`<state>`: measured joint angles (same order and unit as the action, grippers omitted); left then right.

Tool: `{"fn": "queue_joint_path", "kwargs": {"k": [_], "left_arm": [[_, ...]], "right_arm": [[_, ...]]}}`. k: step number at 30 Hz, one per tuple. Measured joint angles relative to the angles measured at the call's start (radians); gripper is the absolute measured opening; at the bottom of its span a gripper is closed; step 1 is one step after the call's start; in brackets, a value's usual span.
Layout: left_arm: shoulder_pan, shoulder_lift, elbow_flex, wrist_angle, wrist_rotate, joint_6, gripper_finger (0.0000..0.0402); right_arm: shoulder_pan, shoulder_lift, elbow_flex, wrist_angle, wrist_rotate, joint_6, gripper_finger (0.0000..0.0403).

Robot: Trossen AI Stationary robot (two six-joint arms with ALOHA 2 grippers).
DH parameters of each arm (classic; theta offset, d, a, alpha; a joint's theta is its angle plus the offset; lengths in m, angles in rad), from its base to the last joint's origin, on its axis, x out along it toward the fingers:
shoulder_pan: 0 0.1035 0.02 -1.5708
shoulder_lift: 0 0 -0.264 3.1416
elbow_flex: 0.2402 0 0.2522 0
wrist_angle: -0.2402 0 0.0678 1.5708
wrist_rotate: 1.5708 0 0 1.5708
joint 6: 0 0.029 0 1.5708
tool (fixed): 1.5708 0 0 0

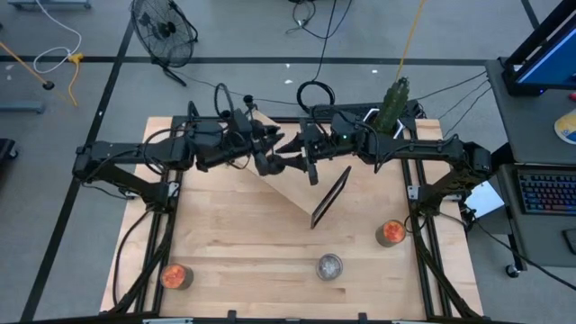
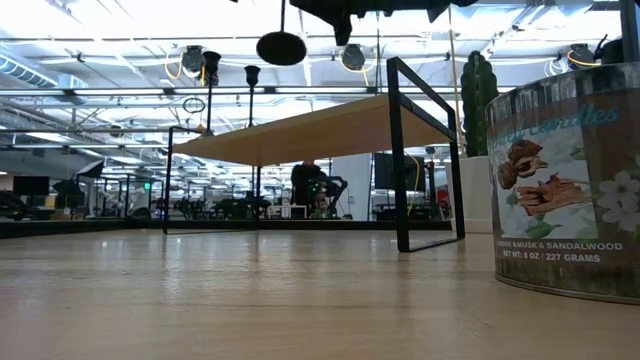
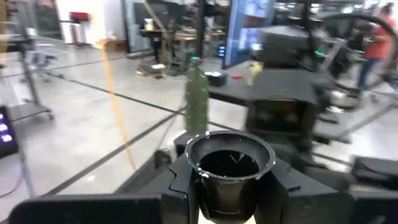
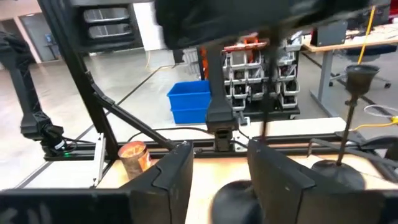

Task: Pick & Place candle stick holders
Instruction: Put the black candle holder on the shelf

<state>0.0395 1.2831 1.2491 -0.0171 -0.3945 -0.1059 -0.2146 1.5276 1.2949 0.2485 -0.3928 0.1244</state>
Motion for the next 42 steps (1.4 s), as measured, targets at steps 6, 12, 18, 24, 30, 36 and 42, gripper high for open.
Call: {"fn": "queue_joint_path", "kwargs": {"k": [6, 12, 18, 24, 30, 36, 42], "left_arm": [[0.0, -0.015, 0.0, -0.046, -0.064, -0.001, 0.0099], [0.0, -0.012, 0.0, -0.078, -0.122, -0.002, 0.0099], [0.0, -0.004, -0.053, -0.068, -0.232, -0.048, 0.0112], [0.005, -0.003, -0.235, 0.215, -0.267, -0.049, 0.0098], [0.022, -0.003, -0.362, 0.396, -0.319, -0.064, 0.0113], [0.037, -0.003, -0.375, 0.437, -0.353, -0.018, 0.0114], [0.063, -0.004, -0.375, 0.442, -0.374, 0.046, 0.01]], "right_arm": [[0.0, 0.0, 0.0, -0.001, 0.0, 0.013, 0.0156], [-0.006, 0.0, 0.0, -0.023, -0.002, 0.013, 0.0156], [-0.011, -0.018, 0.0, -0.104, -0.001, -0.002, 0.0155], [-0.019, -0.053, 0.0, -0.174, -0.001, -0.012, 0.0155], [-0.02, -0.075, 0.0, -0.223, -0.001, -0.013, 0.0155], [-0.02, -0.074, 0.0, -0.268, -0.001, -0.013, 0.0155], [-0.02, -0.073, 0.0, -0.291, -0.001, -0.013, 0.0155]]}}
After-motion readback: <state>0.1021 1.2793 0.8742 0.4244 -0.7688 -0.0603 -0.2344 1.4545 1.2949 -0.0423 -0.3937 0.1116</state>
